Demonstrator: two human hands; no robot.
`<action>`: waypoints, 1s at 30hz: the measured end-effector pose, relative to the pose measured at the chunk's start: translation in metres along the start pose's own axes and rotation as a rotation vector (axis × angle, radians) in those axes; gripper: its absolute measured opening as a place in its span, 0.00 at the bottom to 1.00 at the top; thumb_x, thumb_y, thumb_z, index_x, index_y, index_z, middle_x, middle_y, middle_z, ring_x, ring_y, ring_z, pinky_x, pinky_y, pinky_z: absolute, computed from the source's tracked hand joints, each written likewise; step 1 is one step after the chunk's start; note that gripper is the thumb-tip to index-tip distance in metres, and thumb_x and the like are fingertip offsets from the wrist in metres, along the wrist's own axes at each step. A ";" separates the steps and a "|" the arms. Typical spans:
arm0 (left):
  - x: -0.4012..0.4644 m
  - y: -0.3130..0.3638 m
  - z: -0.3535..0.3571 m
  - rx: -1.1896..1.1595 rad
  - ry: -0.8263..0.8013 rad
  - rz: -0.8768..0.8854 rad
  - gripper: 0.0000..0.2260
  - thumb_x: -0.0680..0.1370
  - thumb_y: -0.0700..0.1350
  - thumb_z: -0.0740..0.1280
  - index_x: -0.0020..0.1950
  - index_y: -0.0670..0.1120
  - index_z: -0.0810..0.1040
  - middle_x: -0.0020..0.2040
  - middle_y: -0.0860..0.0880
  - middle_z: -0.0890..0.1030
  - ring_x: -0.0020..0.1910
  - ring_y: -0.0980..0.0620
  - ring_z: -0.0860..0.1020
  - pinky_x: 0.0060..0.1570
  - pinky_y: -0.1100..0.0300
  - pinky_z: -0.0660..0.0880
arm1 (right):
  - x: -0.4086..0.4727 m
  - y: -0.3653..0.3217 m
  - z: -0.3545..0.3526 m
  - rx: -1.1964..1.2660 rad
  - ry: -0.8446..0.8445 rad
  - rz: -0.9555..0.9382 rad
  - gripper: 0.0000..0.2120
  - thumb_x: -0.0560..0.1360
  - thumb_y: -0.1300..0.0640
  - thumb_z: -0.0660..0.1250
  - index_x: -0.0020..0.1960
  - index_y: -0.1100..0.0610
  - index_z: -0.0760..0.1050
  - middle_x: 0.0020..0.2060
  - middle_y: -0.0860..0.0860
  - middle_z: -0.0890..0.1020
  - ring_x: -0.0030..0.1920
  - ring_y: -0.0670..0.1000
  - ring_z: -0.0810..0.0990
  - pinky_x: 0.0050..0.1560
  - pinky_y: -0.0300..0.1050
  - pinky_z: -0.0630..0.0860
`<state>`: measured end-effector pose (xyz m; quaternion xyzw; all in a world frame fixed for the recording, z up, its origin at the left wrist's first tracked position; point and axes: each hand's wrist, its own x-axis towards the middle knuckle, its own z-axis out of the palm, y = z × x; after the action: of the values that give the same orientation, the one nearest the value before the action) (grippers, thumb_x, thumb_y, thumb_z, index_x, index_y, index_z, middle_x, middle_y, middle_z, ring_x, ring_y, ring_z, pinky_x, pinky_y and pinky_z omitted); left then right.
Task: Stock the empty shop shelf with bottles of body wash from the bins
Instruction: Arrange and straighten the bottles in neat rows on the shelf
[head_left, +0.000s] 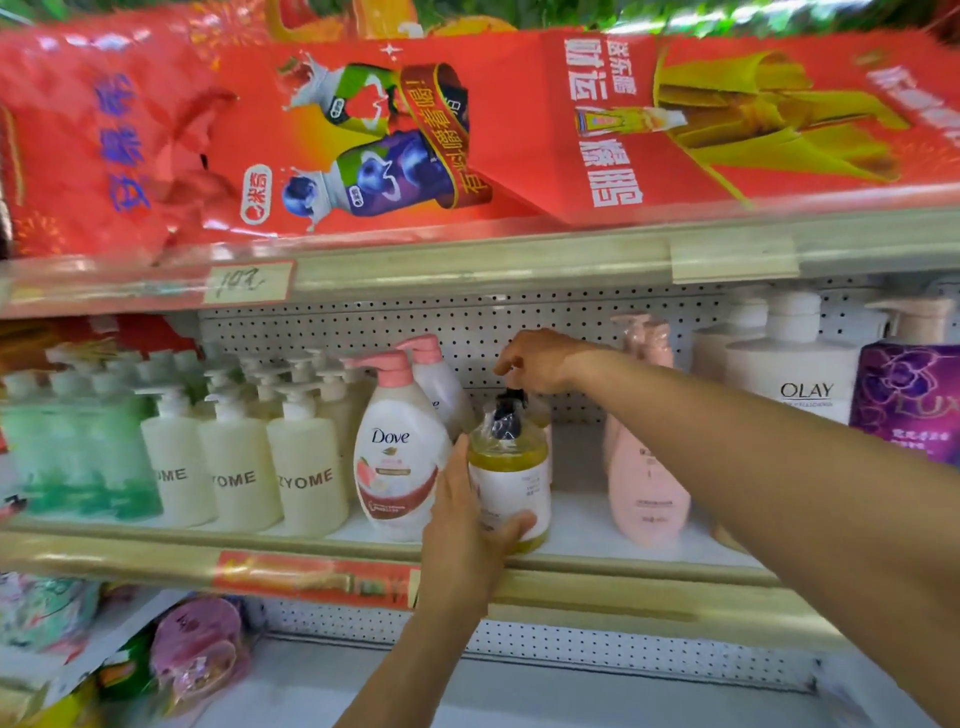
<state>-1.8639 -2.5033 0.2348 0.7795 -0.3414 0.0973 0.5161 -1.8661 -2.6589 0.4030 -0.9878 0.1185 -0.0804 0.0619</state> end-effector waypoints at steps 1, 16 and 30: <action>0.000 0.000 -0.001 0.000 -0.004 0.015 0.46 0.70 0.48 0.77 0.79 0.56 0.50 0.77 0.58 0.61 0.72 0.55 0.66 0.60 0.64 0.62 | 0.005 0.002 -0.001 0.022 -0.033 -0.006 0.16 0.80 0.58 0.62 0.67 0.51 0.75 0.66 0.48 0.76 0.61 0.51 0.76 0.61 0.43 0.72; 0.000 -0.004 -0.002 0.025 0.018 0.068 0.46 0.70 0.50 0.77 0.79 0.56 0.51 0.77 0.58 0.62 0.72 0.55 0.67 0.59 0.63 0.64 | 0.017 0.017 0.016 -0.194 0.031 -0.077 0.14 0.73 0.67 0.62 0.50 0.48 0.73 0.51 0.50 0.75 0.47 0.52 0.76 0.47 0.47 0.76; 0.002 -0.011 0.002 0.029 0.022 0.061 0.46 0.69 0.51 0.76 0.78 0.59 0.50 0.76 0.61 0.63 0.69 0.55 0.70 0.56 0.62 0.67 | 0.019 0.025 0.001 -0.262 0.014 -0.191 0.10 0.75 0.64 0.64 0.48 0.50 0.79 0.45 0.46 0.75 0.47 0.51 0.77 0.48 0.48 0.78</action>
<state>-1.8564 -2.5034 0.2269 0.7750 -0.3577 0.1266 0.5054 -1.8535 -2.6877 0.4012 -0.9936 0.0339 -0.0765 -0.0761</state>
